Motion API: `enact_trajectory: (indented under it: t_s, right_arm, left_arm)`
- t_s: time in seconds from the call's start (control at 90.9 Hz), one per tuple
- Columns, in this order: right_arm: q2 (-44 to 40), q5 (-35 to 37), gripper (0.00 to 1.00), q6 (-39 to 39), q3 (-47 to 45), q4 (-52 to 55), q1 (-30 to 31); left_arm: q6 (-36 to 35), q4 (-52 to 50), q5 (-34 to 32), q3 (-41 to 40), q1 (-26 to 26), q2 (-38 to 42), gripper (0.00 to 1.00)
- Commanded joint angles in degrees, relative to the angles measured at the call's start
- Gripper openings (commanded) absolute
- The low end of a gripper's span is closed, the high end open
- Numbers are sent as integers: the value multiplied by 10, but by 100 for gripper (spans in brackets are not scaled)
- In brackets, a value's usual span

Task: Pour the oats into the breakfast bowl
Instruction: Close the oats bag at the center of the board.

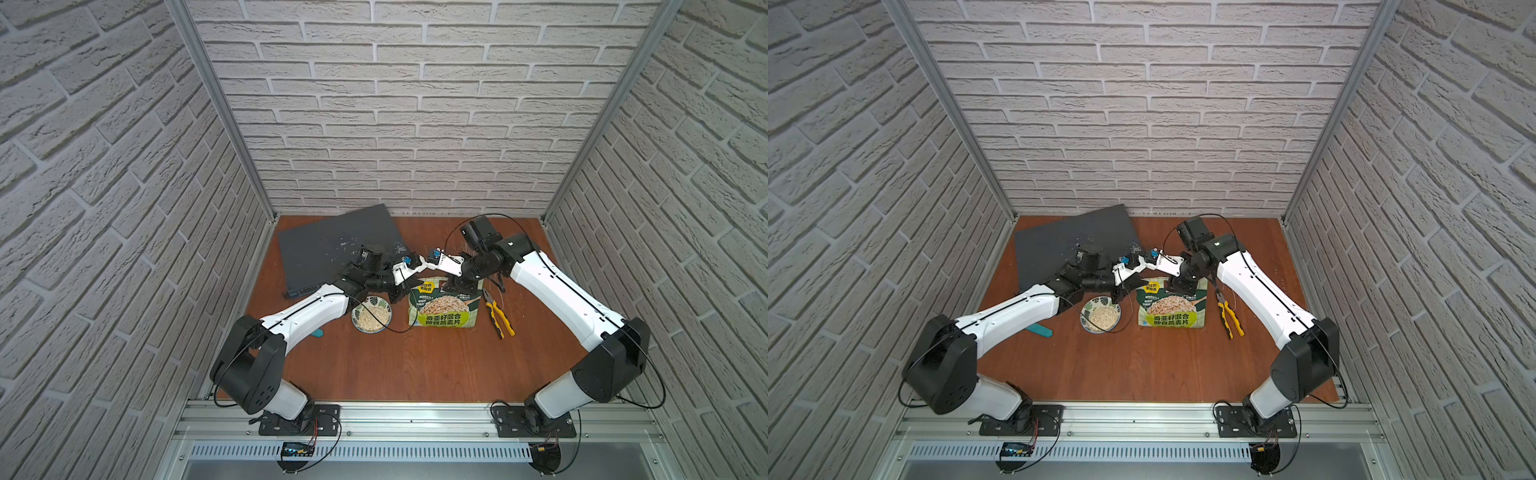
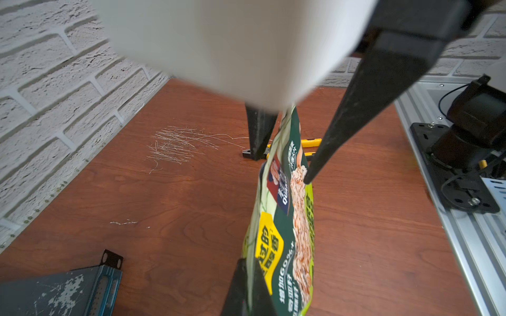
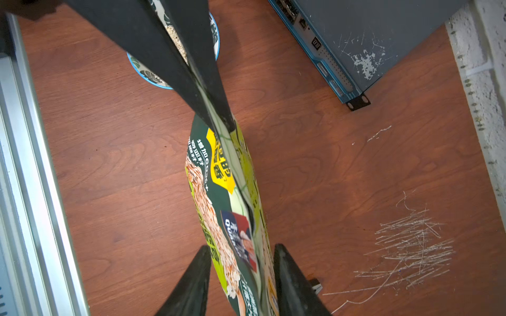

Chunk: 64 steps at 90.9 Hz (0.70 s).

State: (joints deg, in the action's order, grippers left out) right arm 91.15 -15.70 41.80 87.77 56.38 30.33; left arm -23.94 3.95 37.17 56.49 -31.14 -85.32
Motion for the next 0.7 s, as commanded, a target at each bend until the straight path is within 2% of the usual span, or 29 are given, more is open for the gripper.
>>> enact_trajectory:
  t_s: [0.0, 0.132, 0.363, 0.44, 0.495, 0.517, 0.55, 0.693]
  right_arm:
    - [32, -46, 41, 1, 27, -27, 17]
    - [58, -60, 41, 1, 46, -29, 19]
    - [67, -73, 31, -9, 57, -6, -3]
    - [69, -77, 22, -9, 52, 0, -3]
    - [69, -75, 10, -8, 44, 1, -3]
    - [68, -74, 5, -8, 42, 1, -3]
    - [66, -69, 4, -8, 37, -1, -3]
    - [56, -62, 5, -9, 32, -4, -2]
  left_arm:
    - [9, 57, 19, -6, -3, 15, 0]
    - [16, 70, 20, -12, -5, 16, 0]
    - [19, 89, 10, -33, -6, 26, 0]
    - [22, 96, 4, -38, -6, 28, 0]
    - [25, 101, -1, -44, -6, 30, 0]
    - [26, 103, -2, -46, -5, 32, 2]
    - [27, 104, -5, -50, -5, 34, 5]
    - [31, 102, -16, -64, 3, 45, 19]
